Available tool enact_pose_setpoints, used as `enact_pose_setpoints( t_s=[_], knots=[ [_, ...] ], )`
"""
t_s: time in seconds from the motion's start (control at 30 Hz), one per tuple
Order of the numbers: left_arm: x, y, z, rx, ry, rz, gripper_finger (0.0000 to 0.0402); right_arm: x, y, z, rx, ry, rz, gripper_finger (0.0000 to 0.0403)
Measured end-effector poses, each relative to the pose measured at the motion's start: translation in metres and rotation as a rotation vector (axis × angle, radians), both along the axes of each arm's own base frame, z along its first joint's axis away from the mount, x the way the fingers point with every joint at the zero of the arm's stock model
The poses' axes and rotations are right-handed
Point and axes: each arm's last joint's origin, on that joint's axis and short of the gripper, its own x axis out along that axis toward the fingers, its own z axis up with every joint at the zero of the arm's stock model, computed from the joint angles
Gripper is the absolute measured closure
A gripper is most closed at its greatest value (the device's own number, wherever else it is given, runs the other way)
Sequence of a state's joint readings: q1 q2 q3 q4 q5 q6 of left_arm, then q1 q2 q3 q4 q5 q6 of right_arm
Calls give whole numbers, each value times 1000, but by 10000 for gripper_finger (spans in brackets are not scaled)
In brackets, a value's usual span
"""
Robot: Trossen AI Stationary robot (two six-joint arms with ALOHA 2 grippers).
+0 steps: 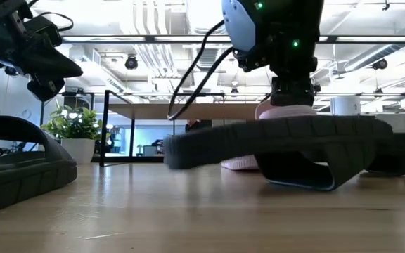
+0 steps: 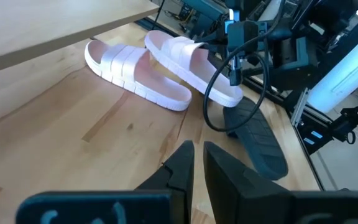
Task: Pick and place slides into the shelf
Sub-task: Put the pink slipper under the shelf
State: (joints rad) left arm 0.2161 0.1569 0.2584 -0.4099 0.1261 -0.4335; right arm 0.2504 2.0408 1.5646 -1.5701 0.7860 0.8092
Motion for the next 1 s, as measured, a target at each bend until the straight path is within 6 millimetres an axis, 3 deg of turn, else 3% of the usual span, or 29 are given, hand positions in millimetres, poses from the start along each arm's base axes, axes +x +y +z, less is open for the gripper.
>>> enact_pose_setpoints(
  t_s=[0.33, 0.63, 0.77, 1.0],
  knots=[
    [0, 0, 0, 0, 1, 0, 380, -2, 1, 2, 10, -26, -24, 391],
    [1, 0, 0, 2, 7, -2, 380, -11, -29, -18, 102, 142, -94, 391],
    [1, 0, 0, 2, 7, -3, 380, 1, -34, -19, 117, 163, 51, 390],
    [1, 0, 0, 1, 6, -3, 380, 32, -37, -13, 166, 44, 238, 390]
  ],
)
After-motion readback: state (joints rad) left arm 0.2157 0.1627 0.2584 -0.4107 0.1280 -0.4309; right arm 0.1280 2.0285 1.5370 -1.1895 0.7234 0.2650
